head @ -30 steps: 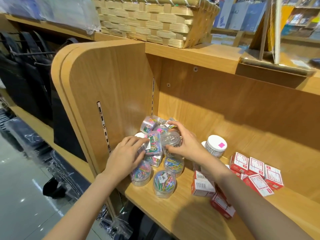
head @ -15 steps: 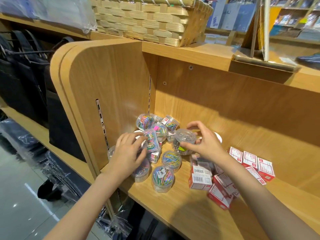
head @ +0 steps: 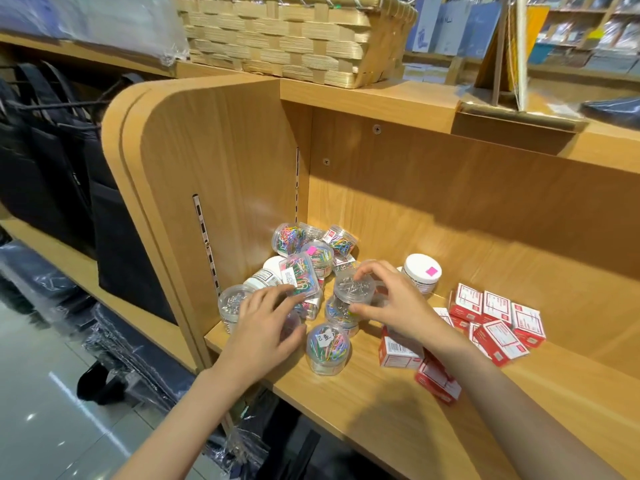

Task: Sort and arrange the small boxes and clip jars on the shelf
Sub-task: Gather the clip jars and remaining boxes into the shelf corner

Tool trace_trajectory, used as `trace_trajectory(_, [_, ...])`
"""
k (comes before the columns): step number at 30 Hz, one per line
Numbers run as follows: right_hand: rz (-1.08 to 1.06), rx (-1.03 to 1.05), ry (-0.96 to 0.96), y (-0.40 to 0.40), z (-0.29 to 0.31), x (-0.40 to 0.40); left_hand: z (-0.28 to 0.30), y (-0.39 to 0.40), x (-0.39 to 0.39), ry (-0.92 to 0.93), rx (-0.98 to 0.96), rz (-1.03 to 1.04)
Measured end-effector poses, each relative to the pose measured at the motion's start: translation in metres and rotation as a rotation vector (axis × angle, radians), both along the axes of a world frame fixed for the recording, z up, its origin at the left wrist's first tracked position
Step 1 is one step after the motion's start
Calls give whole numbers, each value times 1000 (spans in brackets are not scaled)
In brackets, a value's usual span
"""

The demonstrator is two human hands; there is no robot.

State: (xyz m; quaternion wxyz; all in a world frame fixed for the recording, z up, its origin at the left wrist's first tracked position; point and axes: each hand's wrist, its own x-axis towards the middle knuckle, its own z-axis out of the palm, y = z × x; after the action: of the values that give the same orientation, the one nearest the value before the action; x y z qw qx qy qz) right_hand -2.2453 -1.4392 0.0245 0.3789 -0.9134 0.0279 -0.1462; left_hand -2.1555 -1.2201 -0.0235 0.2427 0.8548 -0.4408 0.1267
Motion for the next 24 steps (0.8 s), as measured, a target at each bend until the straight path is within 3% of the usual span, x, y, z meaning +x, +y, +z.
trace_trajectory(4, [-20, -30, -9, 3, -1, -1, -3, 8, 1, 37, 21, -24])
trace_trajectory(9, [-199, 32, -107, -18, 19, -26, 5, 3, 5, 20, -62, -55])
trace_trajectory(16, [-362, -44, -110, -54, 32, -87, 18, -50, -13, 49, -127, -264])
trace_trajectory(21, [-478, -26, -38, -72, 32, -133, 21, -80, -34, 40, -96, -414])
trace_trajectory(24, [-401, -10, 159, -77, 34, -165, 17, -97, -46, 39, -72, -492])
